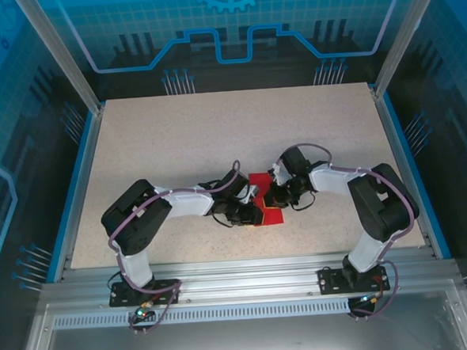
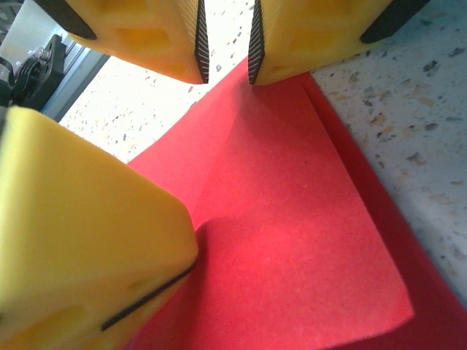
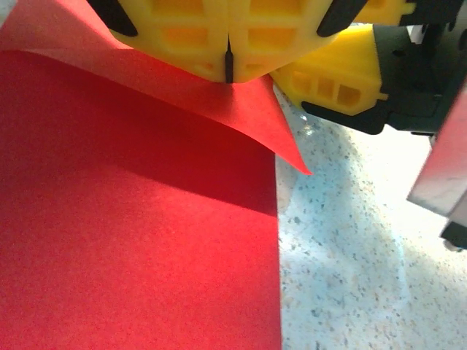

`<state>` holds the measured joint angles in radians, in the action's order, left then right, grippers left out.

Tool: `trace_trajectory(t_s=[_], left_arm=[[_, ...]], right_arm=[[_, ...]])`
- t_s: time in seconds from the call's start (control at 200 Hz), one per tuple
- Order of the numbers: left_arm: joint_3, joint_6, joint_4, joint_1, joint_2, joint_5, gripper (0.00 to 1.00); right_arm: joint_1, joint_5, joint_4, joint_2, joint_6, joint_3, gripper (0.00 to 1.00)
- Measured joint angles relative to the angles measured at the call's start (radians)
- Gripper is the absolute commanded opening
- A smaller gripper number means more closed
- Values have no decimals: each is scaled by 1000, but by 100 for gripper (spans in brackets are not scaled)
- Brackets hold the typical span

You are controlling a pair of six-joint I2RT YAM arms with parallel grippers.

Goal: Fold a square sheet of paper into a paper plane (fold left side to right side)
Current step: Fold the triangle a second time at the center of the table.

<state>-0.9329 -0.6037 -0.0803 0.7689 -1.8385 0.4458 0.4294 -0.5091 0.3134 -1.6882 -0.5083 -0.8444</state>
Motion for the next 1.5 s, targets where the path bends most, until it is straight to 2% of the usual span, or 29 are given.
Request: trace_trajectory(t_s=[0.225, 0.765, 1.271, 1.501], left_arm=[[0, 0, -5, 3, 0, -11, 25], [-9, 0, -28, 10, -1, -41, 22], [-9, 0, -29, 10, -3, -41, 21], [-9, 0, -29, 10, -3, -41, 21]], right_arm=[[42, 1, 0, -1, -11, 22, 2], [39, 46, 52, -50, 48, -15, 3], [-84, 100, 100, -81, 137, -114, 3], [-102, 84, 112, -68, 148, -113, 5]])
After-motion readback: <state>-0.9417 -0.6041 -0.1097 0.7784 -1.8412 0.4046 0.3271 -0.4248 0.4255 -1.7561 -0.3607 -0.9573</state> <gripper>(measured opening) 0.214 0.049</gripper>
